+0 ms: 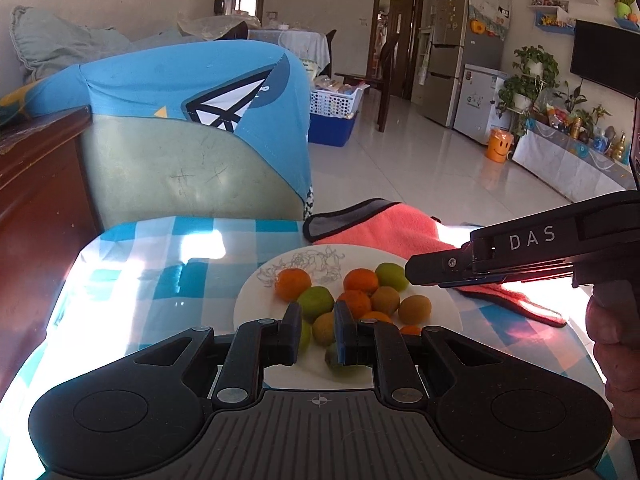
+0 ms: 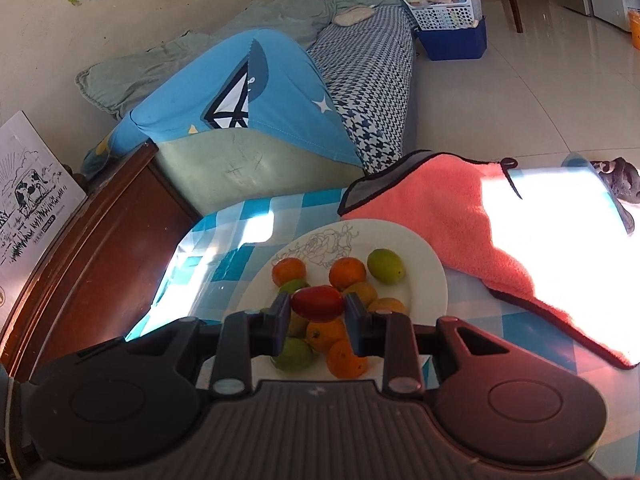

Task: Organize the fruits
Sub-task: 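Carry both tomatoes to the plate and open the right tool on it, then open the left tool on the plate to release its tomato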

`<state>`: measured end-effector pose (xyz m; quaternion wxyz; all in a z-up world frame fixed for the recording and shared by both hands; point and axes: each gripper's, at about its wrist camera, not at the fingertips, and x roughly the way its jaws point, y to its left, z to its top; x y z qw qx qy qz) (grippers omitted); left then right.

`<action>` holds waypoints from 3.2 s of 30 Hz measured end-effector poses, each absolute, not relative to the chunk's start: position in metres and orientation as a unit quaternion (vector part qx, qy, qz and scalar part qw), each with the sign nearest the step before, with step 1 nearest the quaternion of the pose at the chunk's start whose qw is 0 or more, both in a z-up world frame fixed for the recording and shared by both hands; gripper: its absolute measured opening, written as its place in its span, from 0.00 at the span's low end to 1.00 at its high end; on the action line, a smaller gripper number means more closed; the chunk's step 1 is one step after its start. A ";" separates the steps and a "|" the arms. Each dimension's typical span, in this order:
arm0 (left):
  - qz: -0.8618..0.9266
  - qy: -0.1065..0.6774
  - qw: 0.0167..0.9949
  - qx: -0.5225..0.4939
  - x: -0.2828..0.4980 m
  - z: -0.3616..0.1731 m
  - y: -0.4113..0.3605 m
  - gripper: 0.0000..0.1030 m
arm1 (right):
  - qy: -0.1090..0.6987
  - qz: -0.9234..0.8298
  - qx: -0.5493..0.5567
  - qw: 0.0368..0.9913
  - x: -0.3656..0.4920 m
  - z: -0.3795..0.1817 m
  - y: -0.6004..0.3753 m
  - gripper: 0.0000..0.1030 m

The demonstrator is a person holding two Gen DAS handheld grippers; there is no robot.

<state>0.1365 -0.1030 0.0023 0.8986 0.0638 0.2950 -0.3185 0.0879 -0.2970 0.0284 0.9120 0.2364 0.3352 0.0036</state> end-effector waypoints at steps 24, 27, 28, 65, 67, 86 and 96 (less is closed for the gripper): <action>-0.298 0.400 0.858 0.123 0.111 -0.034 -0.076 0.21 | 0.342 0.037 0.210 0.915 0.112 0.023 -0.286 0.29; -0.299 0.406 0.854 0.127 0.109 -0.039 -0.076 0.22 | 0.343 0.037 0.211 0.915 0.113 0.023 -0.286 0.29; -0.301 0.409 0.852 0.129 0.107 -0.041 -0.076 0.21 | 0.343 0.037 0.211 0.914 0.113 0.023 -0.286 0.29; -0.265 0.348 0.899 0.013 0.155 -0.024 -0.113 0.30 | 0.357 0.027 0.229 0.905 0.152 0.005 -0.298 0.44; -0.258 0.339 0.904 0.015 0.152 -0.017 -0.113 0.55 | 0.360 0.024 0.222 0.906 0.149 0.011 -0.297 0.45; -0.203 0.353 0.912 0.056 0.124 0.036 -0.071 0.92 | 0.364 -0.073 0.232 0.899 0.049 0.058 -0.315 0.81; -0.154 0.388 0.904 0.089 0.124 0.030 -0.069 0.92 | 0.398 -0.114 0.179 0.893 0.031 0.051 -0.296 0.90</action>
